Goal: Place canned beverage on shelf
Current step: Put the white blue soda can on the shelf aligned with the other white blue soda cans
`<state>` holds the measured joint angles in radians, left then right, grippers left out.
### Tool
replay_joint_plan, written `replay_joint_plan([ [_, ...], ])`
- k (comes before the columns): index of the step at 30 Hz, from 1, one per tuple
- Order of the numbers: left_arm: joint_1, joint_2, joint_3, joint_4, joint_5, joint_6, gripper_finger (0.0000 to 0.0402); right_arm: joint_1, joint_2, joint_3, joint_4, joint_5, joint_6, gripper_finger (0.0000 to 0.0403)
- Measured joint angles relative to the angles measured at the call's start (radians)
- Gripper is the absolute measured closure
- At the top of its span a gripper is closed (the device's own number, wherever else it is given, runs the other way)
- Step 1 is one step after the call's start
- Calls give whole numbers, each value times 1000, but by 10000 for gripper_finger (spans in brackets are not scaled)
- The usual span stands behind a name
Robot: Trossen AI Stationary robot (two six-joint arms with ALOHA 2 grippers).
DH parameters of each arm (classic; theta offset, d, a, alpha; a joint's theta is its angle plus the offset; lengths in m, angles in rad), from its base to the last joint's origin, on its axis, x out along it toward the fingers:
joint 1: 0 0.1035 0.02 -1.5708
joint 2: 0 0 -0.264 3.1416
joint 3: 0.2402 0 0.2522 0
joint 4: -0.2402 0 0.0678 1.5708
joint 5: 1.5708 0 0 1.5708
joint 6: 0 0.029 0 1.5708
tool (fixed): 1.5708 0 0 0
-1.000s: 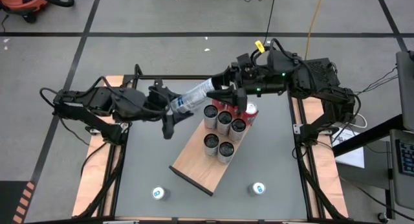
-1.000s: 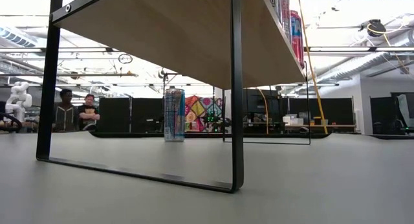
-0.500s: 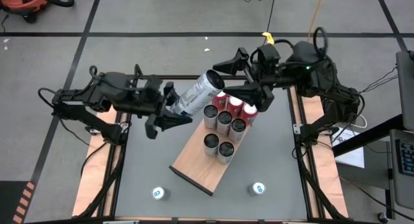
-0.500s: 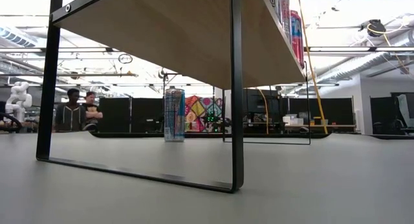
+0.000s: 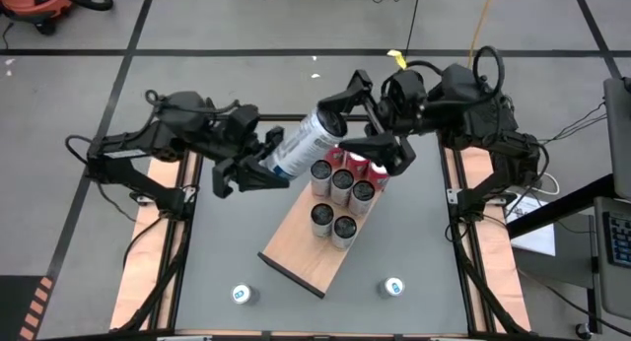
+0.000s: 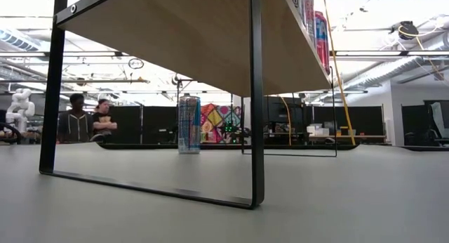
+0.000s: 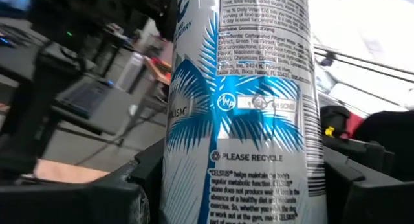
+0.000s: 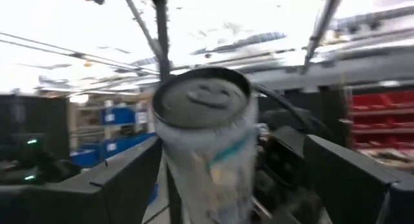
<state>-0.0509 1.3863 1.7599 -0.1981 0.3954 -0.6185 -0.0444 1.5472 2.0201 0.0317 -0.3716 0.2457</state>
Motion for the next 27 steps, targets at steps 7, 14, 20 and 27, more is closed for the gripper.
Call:
replay_joint_plan([
  [7,8,67,0,100,89,-67,157,1,41,0,111,-98,1,53],
  [14,8,80,0,127,122,-85,157,3,49,0,136,-122,-4,87],
  [20,8,80,0,129,121,-87,157,2,49,0,150,-155,1,137],
  [27,8,79,0,125,96,-88,157,3,48,0,151,-153,1,177],
])
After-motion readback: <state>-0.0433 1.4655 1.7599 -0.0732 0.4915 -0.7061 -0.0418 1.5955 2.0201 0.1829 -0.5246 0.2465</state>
